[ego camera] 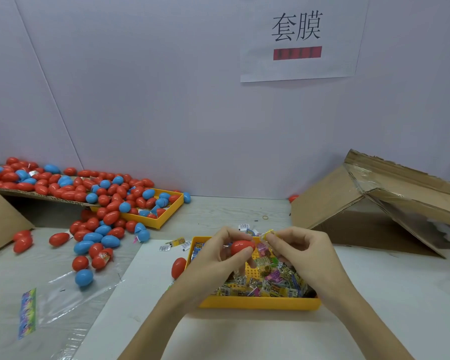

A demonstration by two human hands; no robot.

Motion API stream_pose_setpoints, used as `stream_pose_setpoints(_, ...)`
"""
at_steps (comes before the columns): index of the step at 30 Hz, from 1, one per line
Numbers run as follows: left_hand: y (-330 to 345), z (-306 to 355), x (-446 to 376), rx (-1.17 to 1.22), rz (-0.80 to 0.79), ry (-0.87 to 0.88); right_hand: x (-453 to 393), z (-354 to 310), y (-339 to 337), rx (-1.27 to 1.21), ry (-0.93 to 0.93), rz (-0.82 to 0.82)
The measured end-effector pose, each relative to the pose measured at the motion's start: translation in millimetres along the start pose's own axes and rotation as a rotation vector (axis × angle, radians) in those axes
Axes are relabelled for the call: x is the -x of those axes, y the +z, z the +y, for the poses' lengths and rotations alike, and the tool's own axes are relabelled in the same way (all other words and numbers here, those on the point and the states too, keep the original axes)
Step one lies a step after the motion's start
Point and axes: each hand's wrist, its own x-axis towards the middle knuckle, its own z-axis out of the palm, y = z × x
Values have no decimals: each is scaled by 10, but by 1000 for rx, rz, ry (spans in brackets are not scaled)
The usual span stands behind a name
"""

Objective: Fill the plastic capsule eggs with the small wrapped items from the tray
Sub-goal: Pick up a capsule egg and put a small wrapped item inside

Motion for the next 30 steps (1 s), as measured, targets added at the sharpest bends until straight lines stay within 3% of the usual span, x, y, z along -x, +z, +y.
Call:
stream_pose_setpoints(7, 77, 34, -14, 24, 165, 112, 16, -15, 27, -29, -55, 70)
stream_pose_setpoints(30, 125, 36, -2, 12, 124, 79, 61, -14, 102, -73, -11, 45)
